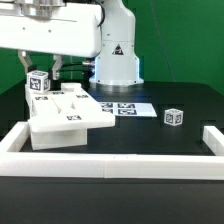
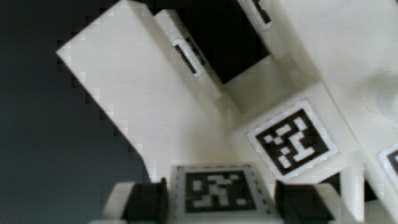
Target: Assemble chair
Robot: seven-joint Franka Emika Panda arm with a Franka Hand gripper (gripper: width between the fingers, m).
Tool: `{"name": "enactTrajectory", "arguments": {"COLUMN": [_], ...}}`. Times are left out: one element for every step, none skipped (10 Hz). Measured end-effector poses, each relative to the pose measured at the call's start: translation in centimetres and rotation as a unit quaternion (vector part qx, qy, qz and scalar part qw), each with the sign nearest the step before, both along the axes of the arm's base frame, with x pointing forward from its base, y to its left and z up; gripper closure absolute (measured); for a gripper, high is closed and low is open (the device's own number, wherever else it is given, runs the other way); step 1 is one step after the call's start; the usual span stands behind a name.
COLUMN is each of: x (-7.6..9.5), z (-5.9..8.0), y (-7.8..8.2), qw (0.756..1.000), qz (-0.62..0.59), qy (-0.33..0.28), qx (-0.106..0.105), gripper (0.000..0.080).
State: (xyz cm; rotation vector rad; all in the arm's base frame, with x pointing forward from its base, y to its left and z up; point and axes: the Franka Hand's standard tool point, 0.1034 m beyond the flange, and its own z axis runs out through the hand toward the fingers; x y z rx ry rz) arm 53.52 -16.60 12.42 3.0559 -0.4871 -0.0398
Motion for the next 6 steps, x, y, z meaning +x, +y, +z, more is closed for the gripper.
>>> {"name": "enactTrajectory", "arguments": {"x": [0.00,0.00,0.00,-0.01,0.03,0.23], "z": [-0.01,-0.02,-0.02,-0.02,-0.01,0.06], "y": [0.01,0.02,0.03,0.01,-0.01,-0.09], "qw": [0.998,0.995,0.993,0.994,0.996,0.997], "qz": [-0.069,-0.102,-0.117,-0.108,-0.094,-0.077], "qy": [-0.003,-0.005,-0.005,-0.004,-0.005,-0.009], "qx": [-0.001,-0.002,-0.003,-0.003,-0.004,-0.006], "gripper": [0.0514,0.0514,0.0514,0.0450,0.0450,0.0251]}}
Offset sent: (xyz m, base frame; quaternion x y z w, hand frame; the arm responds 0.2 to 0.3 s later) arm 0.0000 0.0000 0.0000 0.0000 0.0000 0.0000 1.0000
